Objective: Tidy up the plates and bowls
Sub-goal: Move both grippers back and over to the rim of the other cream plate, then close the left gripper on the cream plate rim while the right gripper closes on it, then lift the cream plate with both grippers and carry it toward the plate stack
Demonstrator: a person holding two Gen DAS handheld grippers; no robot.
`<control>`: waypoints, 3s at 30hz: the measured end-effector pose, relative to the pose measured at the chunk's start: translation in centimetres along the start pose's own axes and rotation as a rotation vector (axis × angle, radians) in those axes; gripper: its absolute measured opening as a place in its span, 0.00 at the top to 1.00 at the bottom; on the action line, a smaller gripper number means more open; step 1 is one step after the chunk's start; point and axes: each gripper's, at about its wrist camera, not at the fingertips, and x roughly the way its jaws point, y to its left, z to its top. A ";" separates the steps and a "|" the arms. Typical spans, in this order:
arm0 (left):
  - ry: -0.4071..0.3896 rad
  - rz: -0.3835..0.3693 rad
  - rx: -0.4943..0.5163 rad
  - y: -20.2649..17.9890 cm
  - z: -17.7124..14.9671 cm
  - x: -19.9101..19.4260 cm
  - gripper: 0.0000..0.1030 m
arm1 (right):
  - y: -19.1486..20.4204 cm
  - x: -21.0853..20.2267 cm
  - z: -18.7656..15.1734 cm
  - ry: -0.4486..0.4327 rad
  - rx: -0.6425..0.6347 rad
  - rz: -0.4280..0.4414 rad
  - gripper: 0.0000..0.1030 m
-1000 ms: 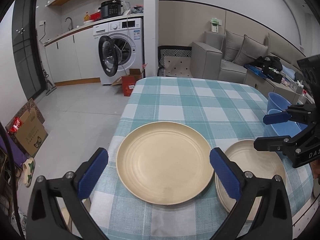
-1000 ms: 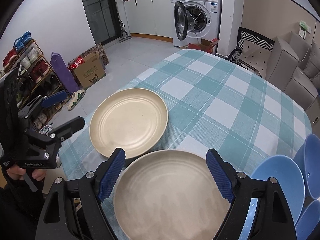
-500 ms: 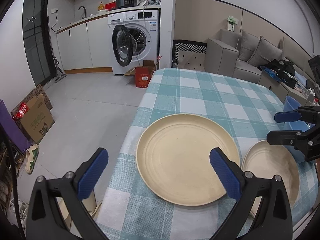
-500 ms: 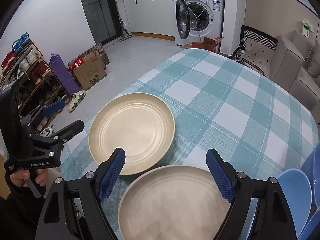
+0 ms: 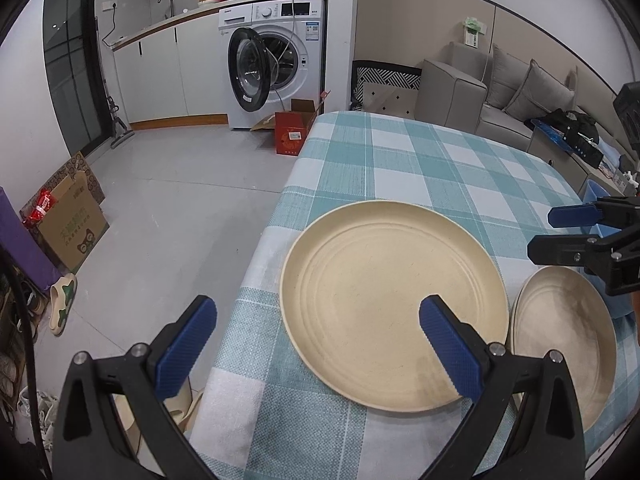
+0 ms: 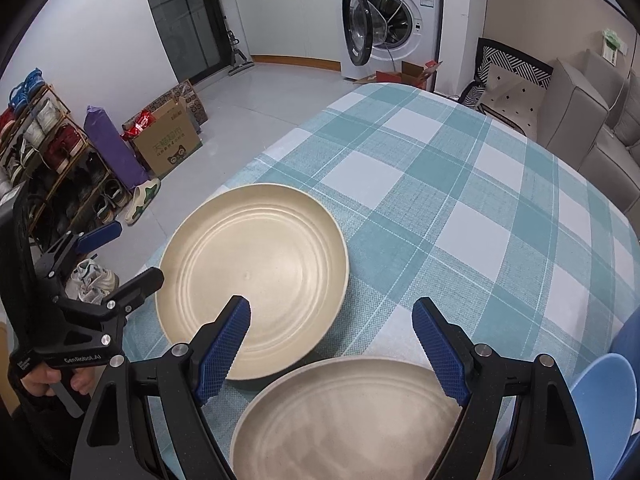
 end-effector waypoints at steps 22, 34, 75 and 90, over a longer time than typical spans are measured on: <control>0.063 -0.013 -0.039 1.0 -0.8 2.5 0.02 | 0.3 4.9 1.2 0.055 0.006 -0.010 0.18; 0.106 -0.018 -0.069 1.6 -1.5 3.7 0.15 | 0.1 7.4 1.4 0.084 0.002 -0.025 0.18; 0.141 -0.066 -0.071 1.7 -1.5 3.2 0.70 | 0.2 8.5 0.8 0.168 0.024 -0.018 0.80; 0.115 -0.059 -0.078 2.3 -1.0 1.9 0.71 | 0.7 7.4 1.3 0.159 0.016 -0.009 0.81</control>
